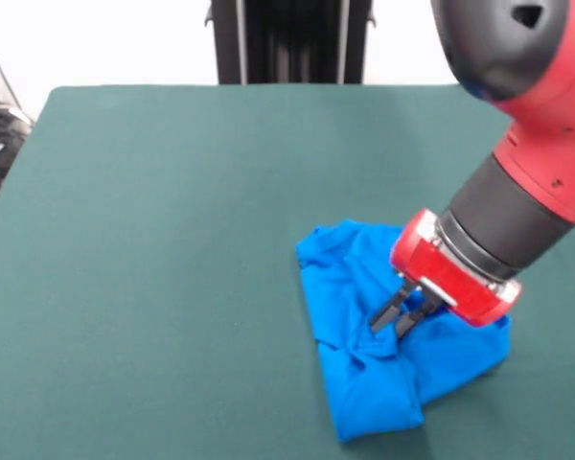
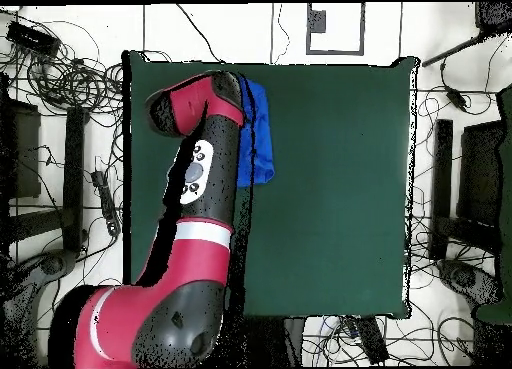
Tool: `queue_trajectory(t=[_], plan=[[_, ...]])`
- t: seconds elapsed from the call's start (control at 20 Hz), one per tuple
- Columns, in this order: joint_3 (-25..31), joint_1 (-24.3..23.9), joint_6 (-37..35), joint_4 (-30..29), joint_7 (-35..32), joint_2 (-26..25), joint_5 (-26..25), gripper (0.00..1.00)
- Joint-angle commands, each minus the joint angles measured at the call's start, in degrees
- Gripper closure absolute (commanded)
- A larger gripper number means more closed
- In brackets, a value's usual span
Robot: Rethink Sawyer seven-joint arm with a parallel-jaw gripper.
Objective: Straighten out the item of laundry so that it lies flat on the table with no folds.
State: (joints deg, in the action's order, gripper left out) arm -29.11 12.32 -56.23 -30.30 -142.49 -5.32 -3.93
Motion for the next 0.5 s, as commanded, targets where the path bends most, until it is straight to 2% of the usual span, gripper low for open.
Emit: queue_trajectory(t=[0.05,0.25,0.3,0.5], plan=[[-0.67,2.59,-8.37,7.03,-23.61,-5.37,4.70,1.00],[0.86,2.47,-7.53,6.26,-21.76,-4.21,5.44,1.00],[1.48,2.55,-5.77,5.02,-22.59,-3.56,5.45,0.00],[4.68,2.13,-1.56,-0.11,-20.30,-0.45,6.80,0.00]])
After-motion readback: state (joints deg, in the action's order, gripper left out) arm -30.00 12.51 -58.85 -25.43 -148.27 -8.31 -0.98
